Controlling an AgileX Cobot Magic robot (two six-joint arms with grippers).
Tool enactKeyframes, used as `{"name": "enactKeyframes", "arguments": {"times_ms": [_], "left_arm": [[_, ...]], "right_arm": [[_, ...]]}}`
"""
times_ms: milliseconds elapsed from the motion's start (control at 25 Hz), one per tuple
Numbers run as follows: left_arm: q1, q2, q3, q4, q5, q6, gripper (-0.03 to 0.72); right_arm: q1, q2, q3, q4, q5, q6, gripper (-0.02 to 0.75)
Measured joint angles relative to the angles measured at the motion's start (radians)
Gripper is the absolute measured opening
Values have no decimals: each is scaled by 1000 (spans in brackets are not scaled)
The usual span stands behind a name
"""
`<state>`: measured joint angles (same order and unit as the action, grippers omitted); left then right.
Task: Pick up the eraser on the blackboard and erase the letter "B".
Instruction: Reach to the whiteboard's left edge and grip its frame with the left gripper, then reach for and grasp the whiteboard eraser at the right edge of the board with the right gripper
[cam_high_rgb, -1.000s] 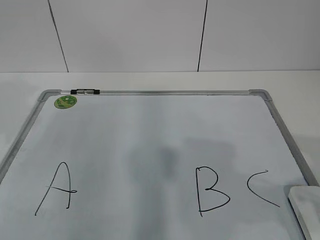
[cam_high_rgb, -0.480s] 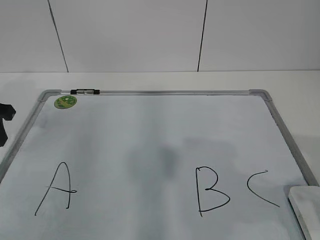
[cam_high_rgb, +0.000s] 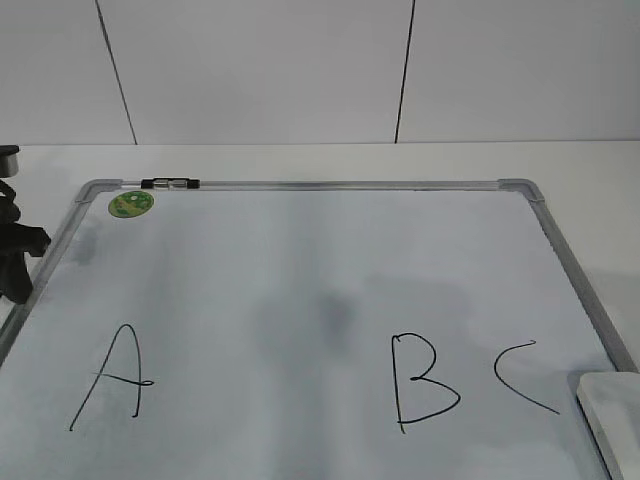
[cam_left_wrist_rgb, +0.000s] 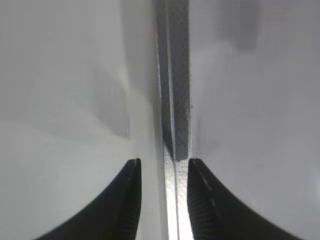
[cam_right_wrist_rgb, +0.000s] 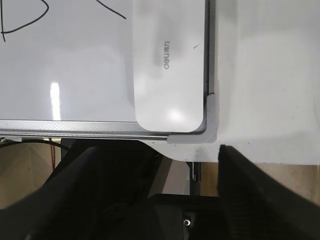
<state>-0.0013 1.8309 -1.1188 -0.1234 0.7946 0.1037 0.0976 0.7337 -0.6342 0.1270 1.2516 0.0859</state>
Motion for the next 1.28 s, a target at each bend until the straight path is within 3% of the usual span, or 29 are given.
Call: {"name": "enactKeyframes", "arguments": {"times_ms": [480,680,880,1120,1280], "left_arm": [[0,47,-6,-5,-19,4,223],[0,50,-9,-10,-15,4,162],[0,50,-11,-17,-10,4,46],[0,50,-11,-23,-8,-7,22],[0,50,-11,-23,-8,-7,22]], "right_arm": [[0,0,0,2,-1,0,551],[0,0,0,2,-1,0,551],[0,0,0,2,-1,0,551],[0,0,0,0,-1,0,552],[0,7,0,-2,-1,0,630]]}}
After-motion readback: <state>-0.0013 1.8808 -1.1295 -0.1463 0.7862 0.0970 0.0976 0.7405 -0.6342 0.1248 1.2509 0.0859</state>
